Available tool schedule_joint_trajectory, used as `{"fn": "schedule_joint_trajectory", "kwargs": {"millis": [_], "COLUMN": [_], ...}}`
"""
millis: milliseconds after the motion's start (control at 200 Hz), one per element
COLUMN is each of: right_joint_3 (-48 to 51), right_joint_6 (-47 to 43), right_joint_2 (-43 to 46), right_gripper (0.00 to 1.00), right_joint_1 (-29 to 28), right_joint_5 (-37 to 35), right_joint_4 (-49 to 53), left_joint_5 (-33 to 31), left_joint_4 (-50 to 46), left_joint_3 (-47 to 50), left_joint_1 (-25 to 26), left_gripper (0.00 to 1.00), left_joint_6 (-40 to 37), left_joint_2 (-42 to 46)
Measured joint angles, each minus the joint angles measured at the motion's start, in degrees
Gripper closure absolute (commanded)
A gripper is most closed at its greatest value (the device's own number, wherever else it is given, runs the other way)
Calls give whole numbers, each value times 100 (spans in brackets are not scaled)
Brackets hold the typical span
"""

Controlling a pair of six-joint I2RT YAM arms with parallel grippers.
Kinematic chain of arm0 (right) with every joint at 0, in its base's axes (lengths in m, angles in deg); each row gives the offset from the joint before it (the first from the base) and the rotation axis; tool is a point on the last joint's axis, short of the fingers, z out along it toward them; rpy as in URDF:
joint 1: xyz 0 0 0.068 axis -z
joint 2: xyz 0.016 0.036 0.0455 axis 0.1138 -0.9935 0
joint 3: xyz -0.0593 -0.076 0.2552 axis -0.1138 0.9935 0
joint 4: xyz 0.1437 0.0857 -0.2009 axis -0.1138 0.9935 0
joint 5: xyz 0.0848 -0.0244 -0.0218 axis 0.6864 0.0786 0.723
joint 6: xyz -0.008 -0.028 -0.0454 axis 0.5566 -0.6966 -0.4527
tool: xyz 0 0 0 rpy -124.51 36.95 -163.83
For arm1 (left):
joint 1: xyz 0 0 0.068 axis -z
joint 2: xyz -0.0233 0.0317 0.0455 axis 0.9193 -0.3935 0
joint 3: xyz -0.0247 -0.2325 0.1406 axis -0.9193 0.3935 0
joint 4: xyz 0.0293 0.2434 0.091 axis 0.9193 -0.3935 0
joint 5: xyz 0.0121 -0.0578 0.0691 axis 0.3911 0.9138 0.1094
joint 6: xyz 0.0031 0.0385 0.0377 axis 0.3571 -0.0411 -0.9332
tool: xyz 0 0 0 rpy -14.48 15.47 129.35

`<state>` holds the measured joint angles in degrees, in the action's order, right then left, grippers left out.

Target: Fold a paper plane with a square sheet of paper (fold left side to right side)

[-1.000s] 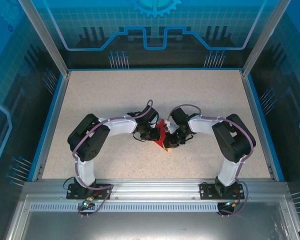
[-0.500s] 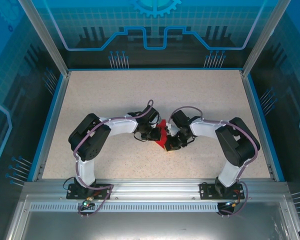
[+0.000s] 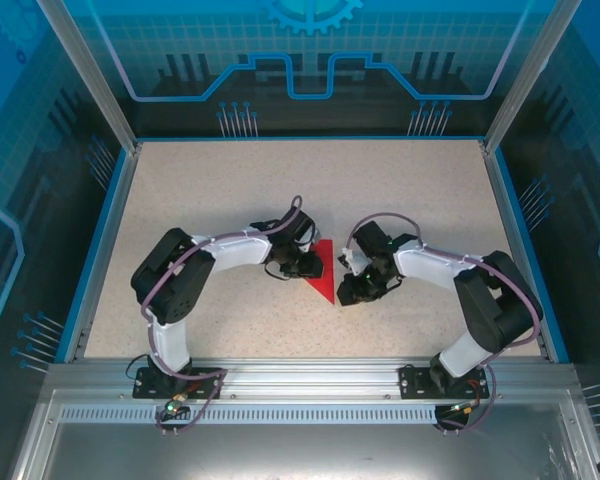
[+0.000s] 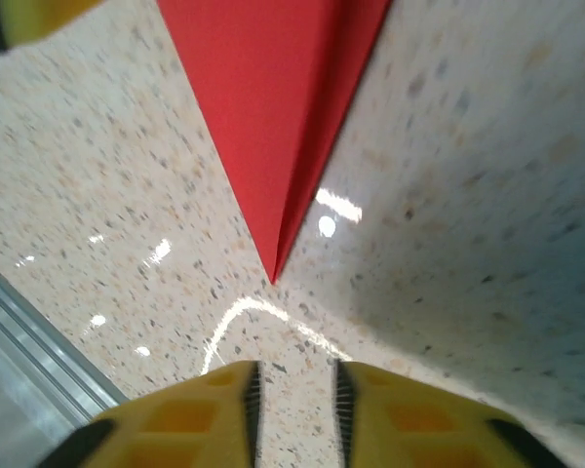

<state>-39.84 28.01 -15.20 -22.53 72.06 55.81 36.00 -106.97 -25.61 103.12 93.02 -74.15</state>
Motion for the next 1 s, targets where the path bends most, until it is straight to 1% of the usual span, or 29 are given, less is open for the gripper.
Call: {"fn": "schedule_joint_trajectory", "kwargs": {"millis": [70, 185, 250, 330, 390, 535, 710, 900, 1000], "right_joint_3": [-168, -385, -516, -656, -745, -938, -975, -975, -949], "right_joint_6": [-144, -304, -372, -435, -472, -501, -542, -586, -584], "right_joint_2": [13, -26, -160, -400, -601, -1005, -1047, -1047, -999], "right_gripper": [52, 48, 48, 48, 51, 53, 54, 54, 52], "right_joint_1": [144, 245, 247, 247, 249, 249, 249, 249, 249], "right_joint_5": [15, 68, 160, 273, 345, 398, 199, -57, -168], "right_joint_4": [-101, -415, -597, -813, -925, -1040, -1049, -1012, -1012], "left_joint_5": [7, 4, 7, 44, 57, 208, 511, 817, 916], "left_joint_4": [44, 170, 216, 313, 358, 481, 905, 1335, 1434], "left_joint_3": [37, 275, 461, 706, 885, 1172, 1198, 1198, 1198], "left_joint_1": [-140, -378, -494, -590, -621, -625, -625, -625, -623], "left_gripper": [60, 48, 46, 44, 43, 42, 42, 46, 49], "left_joint_6": [76, 214, 321, 444, 573, 824, 1071, 1292, 1340], "left_joint_2": [310, 898, 1128, 1211, 1202, 1117, 848, 509, 424]}}
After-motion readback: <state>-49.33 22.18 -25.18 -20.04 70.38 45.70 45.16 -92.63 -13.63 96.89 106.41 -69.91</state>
